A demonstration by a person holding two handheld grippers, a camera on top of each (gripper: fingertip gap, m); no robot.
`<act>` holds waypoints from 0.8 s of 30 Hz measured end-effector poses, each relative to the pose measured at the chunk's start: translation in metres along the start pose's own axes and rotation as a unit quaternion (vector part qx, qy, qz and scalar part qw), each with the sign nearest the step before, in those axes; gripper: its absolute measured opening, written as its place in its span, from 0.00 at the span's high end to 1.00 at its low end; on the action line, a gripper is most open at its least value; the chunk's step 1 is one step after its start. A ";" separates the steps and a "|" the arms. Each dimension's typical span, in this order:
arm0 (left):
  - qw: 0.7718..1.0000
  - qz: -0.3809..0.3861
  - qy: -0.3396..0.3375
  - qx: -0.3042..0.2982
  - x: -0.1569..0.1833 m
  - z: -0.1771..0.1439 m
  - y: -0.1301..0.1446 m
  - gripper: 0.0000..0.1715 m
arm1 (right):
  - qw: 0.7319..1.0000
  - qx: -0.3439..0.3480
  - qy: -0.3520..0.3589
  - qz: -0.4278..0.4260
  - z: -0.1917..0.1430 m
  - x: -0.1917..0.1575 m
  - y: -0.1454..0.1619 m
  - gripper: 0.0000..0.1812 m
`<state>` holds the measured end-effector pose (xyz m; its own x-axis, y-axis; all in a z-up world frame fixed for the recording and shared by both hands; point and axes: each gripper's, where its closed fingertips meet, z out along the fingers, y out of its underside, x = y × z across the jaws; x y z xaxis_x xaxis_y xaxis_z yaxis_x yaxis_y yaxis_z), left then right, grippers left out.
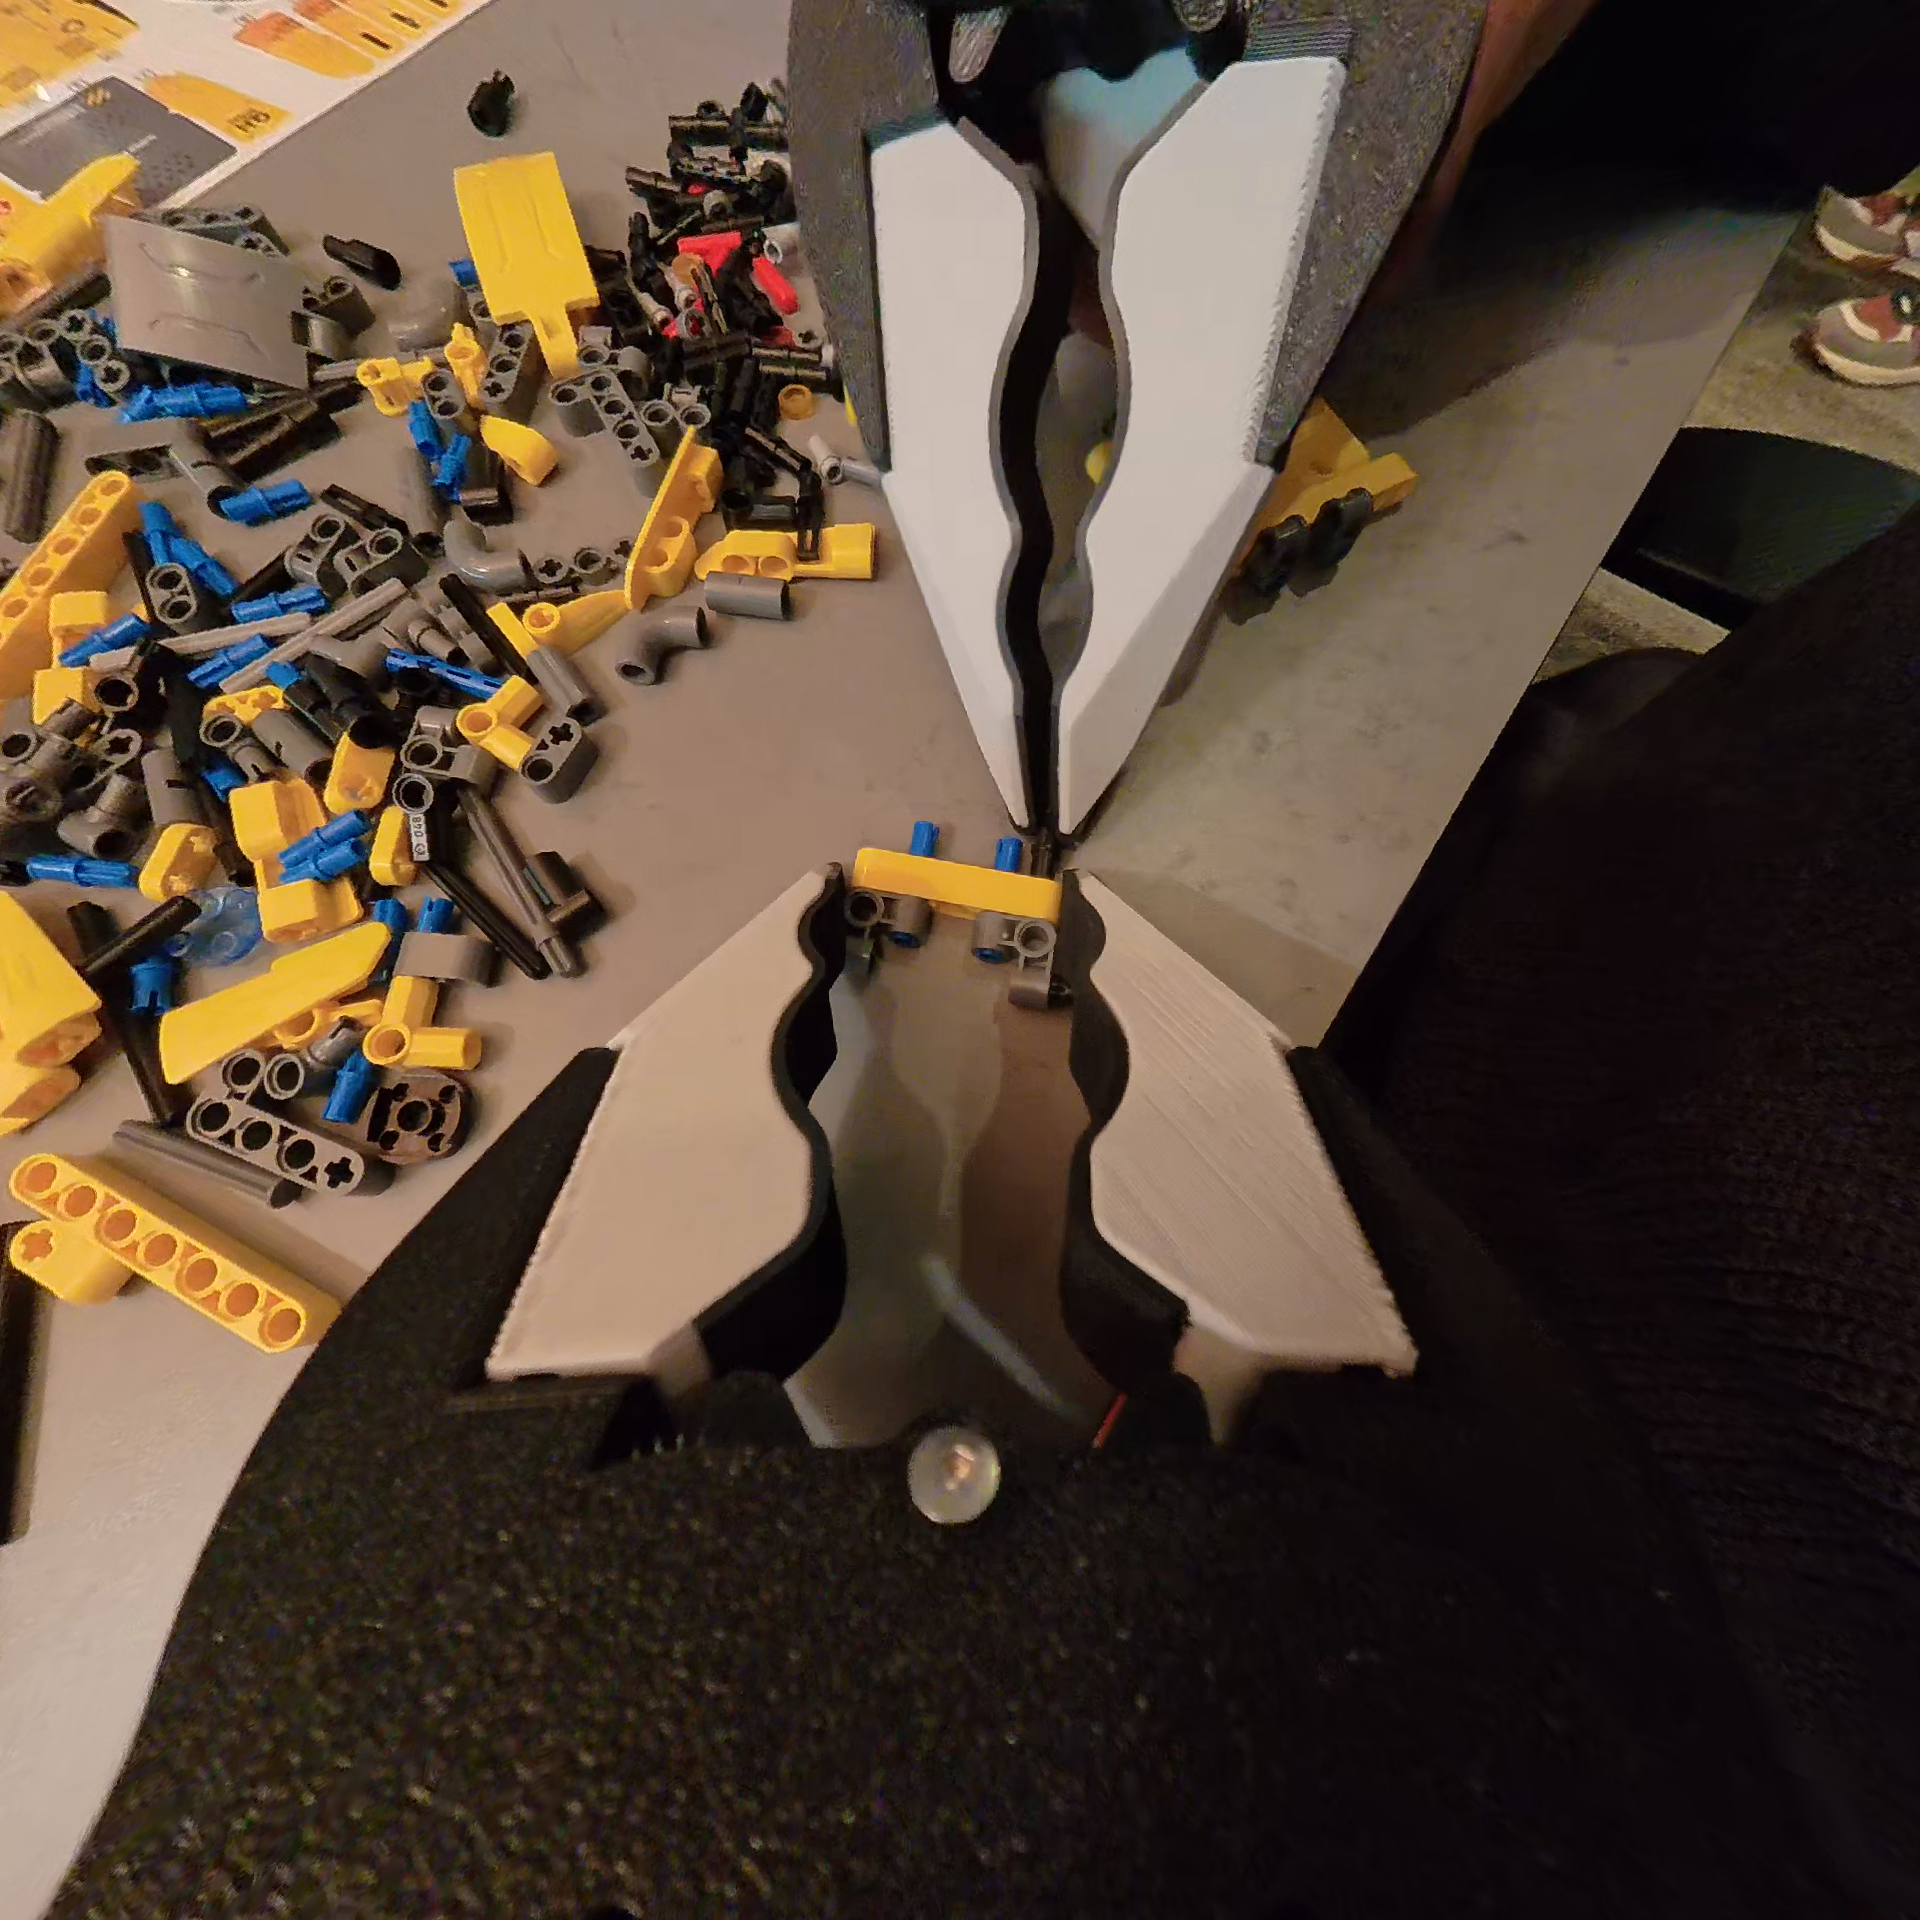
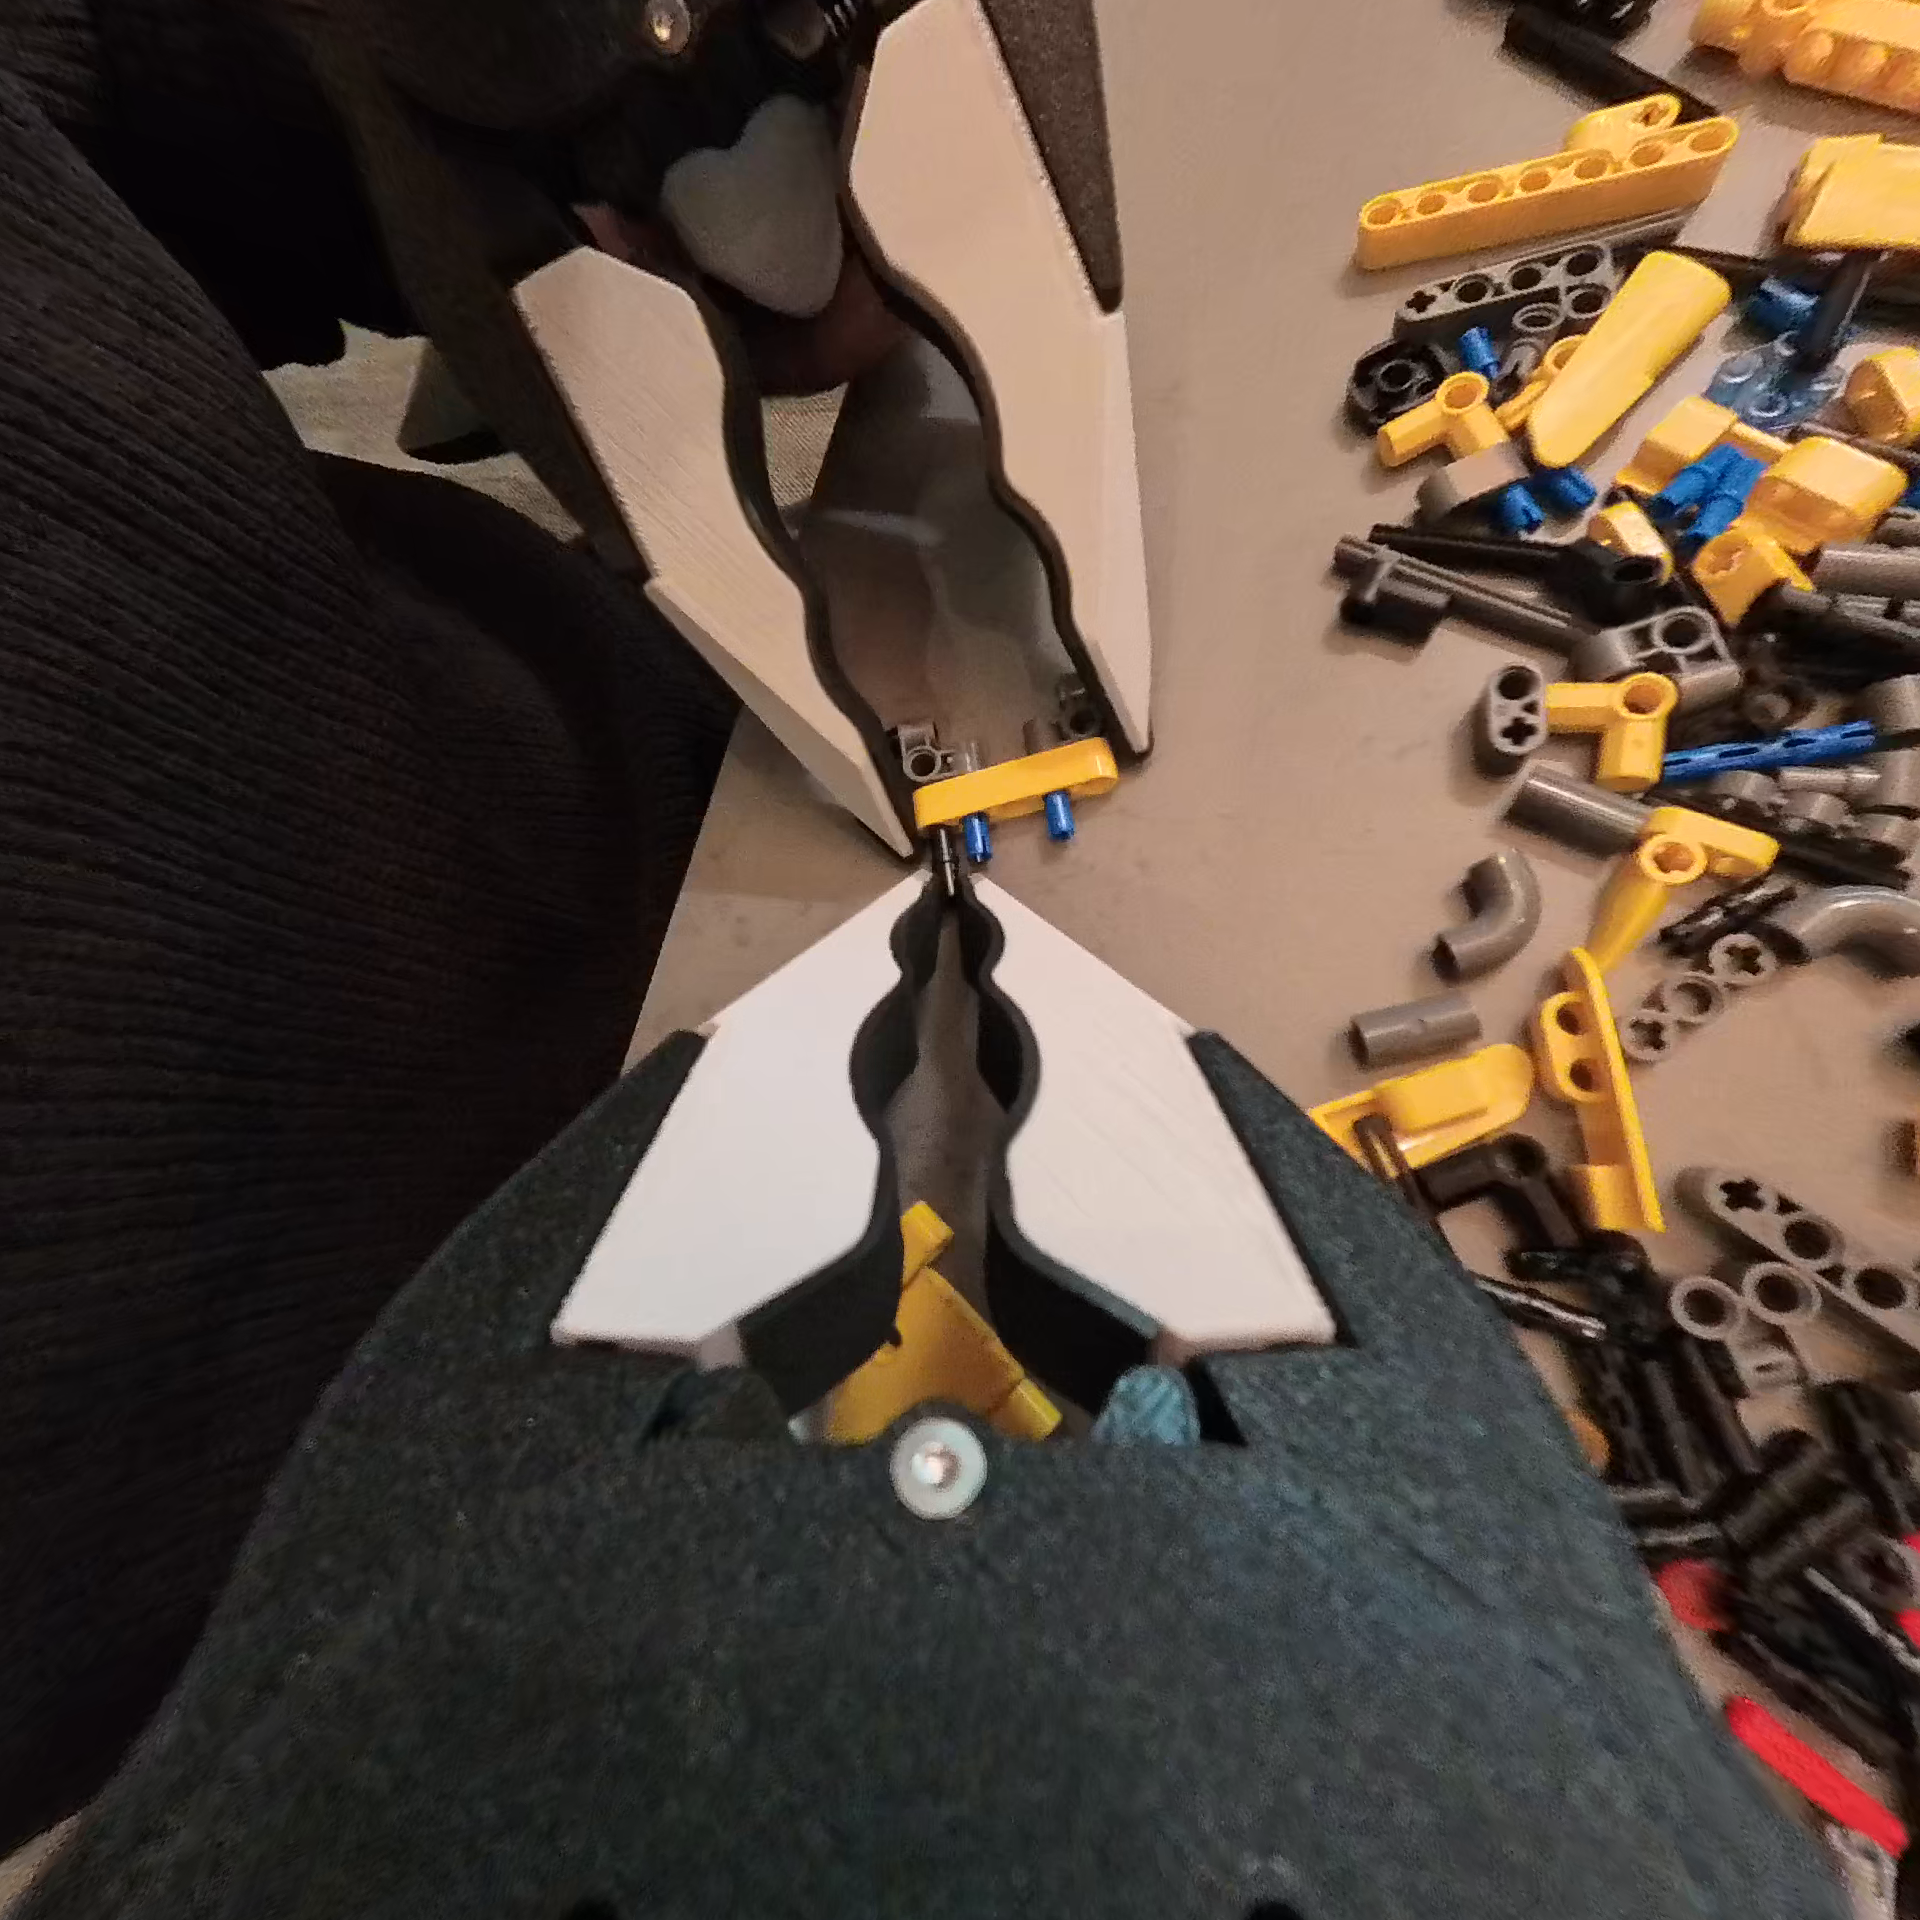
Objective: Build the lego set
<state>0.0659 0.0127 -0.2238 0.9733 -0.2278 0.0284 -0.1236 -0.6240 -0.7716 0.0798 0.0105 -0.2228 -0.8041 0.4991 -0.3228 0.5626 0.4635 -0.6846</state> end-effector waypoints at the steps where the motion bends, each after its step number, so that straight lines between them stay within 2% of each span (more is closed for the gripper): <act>1: 1.000 0.001 0.000 0.000 0.000 0.000 0.000 0.76 | 1.000 -0.003 0.006 -0.005 0.000 0.000 0.000 0.99; 14: 1.000 -0.006 0.005 -0.014 0.002 -0.001 -0.001 0.74 | 0.998 -0.012 0.044 -0.042 0.000 0.000 0.001 0.98; 18: 0.999 0.007 0.020 -0.026 0.007 -0.002 0.001 0.68 | 0.997 -0.015 0.056 -0.052 0.000 0.000 0.001 0.98; 24: 0.999 0.024 0.013 -0.022 -0.002 -0.008 -0.004 0.67 | 0.997 -0.012 0.056 -0.052 0.000 0.000 0.001 0.98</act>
<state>0.0633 0.0094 -0.2157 0.9607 -0.2775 0.0101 -0.1782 -0.6443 -0.7437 0.0807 0.0110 -0.2236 -0.8327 0.5251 -0.1758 0.4832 0.5339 -0.6939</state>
